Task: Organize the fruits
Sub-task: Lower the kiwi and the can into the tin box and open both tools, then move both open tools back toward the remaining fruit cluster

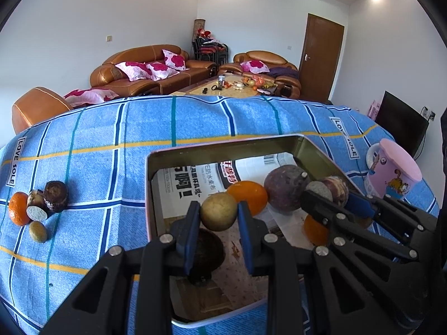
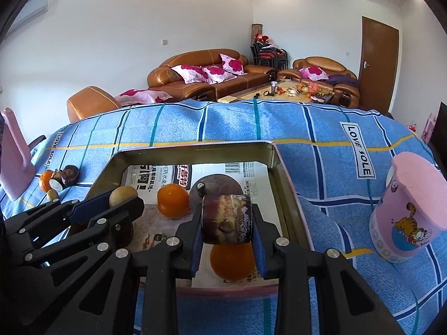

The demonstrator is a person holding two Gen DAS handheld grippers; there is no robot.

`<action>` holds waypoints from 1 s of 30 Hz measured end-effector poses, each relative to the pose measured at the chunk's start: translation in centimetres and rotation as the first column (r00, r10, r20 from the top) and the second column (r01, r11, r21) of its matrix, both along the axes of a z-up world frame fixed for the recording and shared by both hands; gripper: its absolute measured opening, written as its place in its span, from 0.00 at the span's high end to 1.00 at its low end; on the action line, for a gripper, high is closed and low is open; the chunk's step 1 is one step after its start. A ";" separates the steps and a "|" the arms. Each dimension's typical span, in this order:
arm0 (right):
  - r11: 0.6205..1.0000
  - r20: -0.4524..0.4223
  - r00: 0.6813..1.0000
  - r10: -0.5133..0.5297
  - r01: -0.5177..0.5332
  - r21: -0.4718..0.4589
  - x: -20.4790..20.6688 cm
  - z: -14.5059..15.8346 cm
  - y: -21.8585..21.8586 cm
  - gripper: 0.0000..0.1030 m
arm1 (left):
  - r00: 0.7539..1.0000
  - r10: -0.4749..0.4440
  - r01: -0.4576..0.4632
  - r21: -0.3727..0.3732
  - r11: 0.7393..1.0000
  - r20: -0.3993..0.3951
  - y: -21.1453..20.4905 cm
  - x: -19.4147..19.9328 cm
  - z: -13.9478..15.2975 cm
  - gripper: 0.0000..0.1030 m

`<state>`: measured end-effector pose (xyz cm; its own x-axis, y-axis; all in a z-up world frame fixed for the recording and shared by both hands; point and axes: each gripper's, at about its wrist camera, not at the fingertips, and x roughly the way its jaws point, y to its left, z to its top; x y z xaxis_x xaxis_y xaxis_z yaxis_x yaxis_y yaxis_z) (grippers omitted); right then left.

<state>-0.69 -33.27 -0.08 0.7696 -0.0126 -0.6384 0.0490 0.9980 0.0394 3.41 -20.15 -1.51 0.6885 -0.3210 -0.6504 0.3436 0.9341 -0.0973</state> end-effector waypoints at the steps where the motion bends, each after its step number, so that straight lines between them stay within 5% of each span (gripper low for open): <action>1: 1.000 -0.001 1.000 0.001 -0.001 0.003 0.0 0.0 0.0 0.68 | 1.000 0.001 -0.001 0.000 1.000 -0.001 0.0 0.0 0.0 0.72; 8: 0.999 0.009 1.000 0.006 -0.007 0.036 0.0 0.1 0.0 0.60 | 1.000 0.019 -0.019 0.003 1.000 -0.003 0.1 0.2 -0.1 0.72; 12: 0.998 0.088 0.996 -0.023 0.018 0.058 -1.0 1.3 -0.6 0.54 | 0.999 0.019 -0.019 -0.001 1.000 0.038 0.2 -0.5 0.5 0.66; 16: 0.995 0.235 0.969 -0.076 0.058 0.081 -2.9 2.8 -1.2 0.27 | 0.991 0.043 -0.043 -0.005 0.999 0.127 0.4 -1.8 1.5 0.04; 20: 0.994 0.337 0.936 -0.106 0.089 0.066 -4.0 3.8 -1.4 0.26 | 0.971 0.072 -0.072 -0.007 0.997 0.227 0.9 -3.0 2.8 0.01; 30: 0.994 0.399 0.912 -0.099 0.111 -0.008 -4.1 3.7 -0.7 0.26 | 0.961 0.151 -0.152 -0.015 0.988 0.231 2.6 -3.5 2.6 0.01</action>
<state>-4.81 -33.93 3.67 0.9527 -0.1213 -0.2786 0.1399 0.9890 0.0479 -0.06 -17.50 1.09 0.8602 -0.1998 -0.4691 0.2110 0.9770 -0.0291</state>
